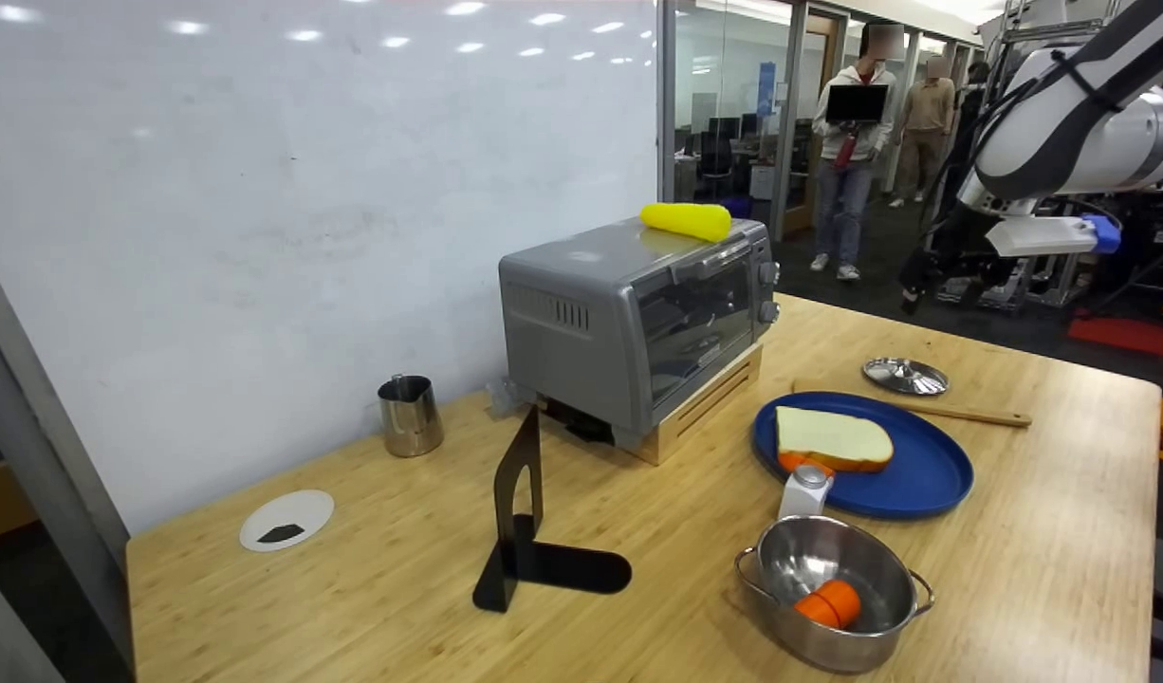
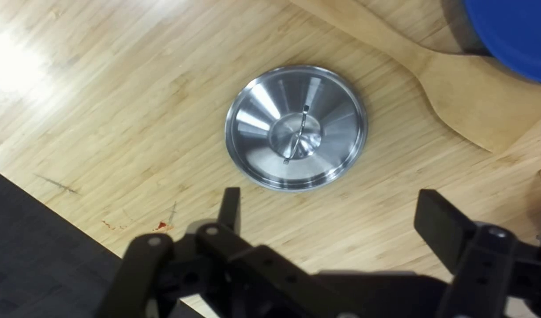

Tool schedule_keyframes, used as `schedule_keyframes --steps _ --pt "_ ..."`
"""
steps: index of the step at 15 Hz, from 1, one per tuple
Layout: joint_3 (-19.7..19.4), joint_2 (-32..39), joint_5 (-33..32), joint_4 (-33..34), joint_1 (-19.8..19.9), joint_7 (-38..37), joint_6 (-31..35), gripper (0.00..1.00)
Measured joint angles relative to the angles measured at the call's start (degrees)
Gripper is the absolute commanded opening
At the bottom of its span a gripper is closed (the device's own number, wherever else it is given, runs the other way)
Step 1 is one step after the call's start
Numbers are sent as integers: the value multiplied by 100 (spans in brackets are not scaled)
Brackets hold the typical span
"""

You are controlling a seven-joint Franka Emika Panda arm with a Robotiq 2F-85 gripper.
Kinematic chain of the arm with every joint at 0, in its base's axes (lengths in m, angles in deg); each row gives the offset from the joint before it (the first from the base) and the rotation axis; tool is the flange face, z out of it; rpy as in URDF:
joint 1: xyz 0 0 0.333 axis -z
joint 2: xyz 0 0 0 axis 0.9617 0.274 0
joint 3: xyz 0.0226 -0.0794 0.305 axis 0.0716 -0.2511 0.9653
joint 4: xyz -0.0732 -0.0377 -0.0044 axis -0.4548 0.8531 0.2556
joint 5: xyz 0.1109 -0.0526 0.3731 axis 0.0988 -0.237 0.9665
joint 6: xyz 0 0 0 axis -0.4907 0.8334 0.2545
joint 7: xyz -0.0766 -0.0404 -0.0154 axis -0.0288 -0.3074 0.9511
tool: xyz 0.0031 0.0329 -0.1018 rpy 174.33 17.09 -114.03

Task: Take the lid off the pot, put it on the table, take half a carrot from the plate, put it in the pot then cover the pot with the lid

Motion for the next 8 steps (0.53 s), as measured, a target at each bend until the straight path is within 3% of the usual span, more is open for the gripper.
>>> schedule_keyframes --steps 8 --pt "0 52 67 83 2 -23 -70 100"
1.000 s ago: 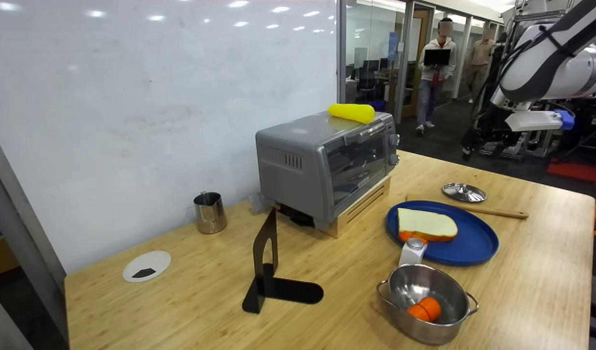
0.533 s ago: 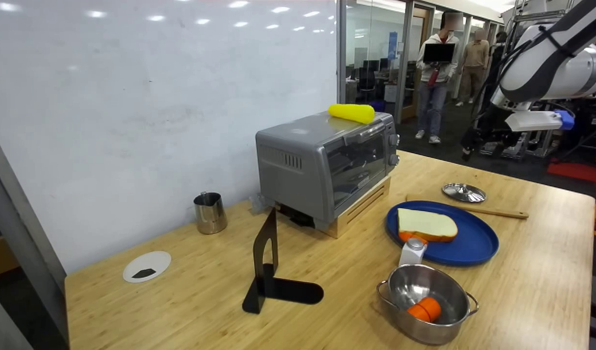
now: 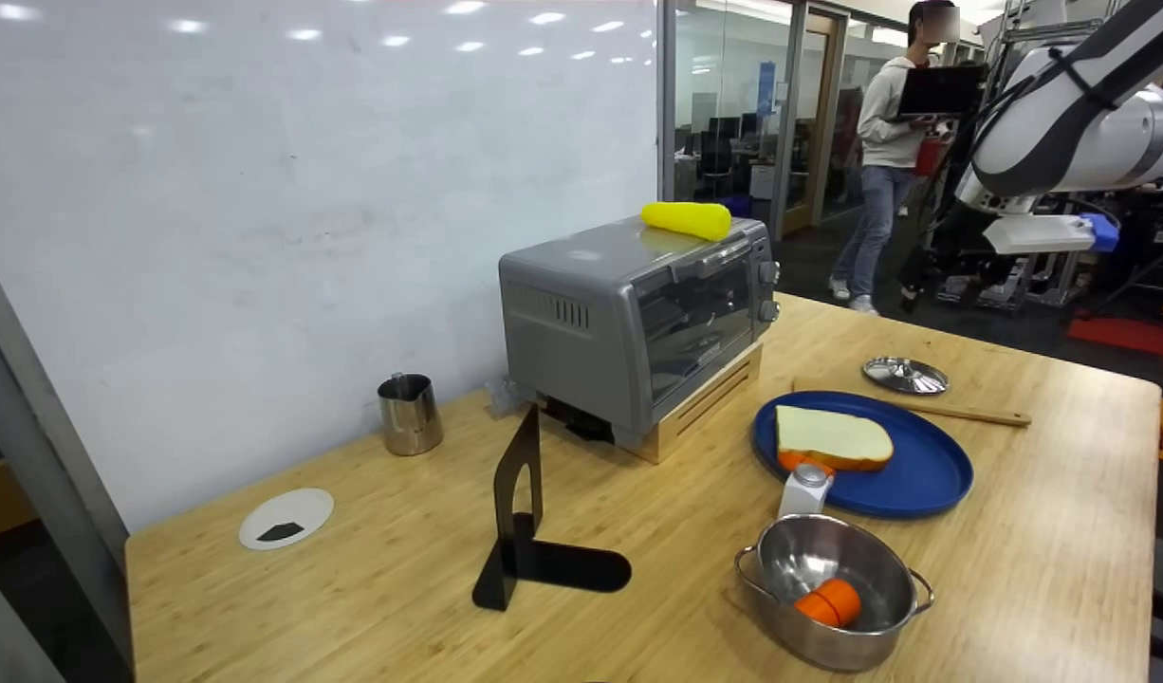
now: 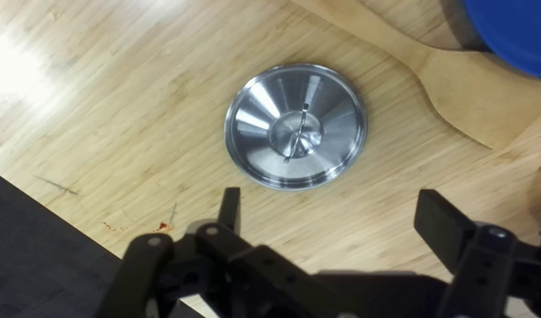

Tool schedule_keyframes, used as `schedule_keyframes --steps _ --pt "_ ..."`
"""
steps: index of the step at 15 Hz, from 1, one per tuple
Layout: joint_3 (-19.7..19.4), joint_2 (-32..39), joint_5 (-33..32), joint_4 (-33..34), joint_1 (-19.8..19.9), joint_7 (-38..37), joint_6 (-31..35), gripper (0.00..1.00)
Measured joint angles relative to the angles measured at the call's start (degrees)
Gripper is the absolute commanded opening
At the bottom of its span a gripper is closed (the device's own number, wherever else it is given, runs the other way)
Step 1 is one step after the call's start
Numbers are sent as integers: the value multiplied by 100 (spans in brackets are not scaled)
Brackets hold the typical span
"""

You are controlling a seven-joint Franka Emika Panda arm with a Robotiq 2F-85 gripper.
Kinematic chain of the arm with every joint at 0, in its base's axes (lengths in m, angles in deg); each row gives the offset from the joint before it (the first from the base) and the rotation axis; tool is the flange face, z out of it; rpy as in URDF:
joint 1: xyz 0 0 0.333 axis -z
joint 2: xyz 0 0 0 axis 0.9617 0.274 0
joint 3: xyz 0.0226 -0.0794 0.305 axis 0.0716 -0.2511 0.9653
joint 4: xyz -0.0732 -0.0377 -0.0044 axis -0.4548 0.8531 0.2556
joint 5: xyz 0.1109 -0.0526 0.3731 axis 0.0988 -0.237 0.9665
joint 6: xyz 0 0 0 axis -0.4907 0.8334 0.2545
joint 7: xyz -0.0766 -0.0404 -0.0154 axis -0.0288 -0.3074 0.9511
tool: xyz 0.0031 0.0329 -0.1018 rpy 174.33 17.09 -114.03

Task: Take the lid off the pot, put it on the table, take half a carrot from the plate, put it in the pot then cover the pot with the lid

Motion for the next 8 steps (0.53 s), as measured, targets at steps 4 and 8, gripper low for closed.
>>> schedule_keyframes --steps 4,8 --pt "0 293 467 252 1 28 -96 100" --pt "1 736 830 586 21 27 -298 100"
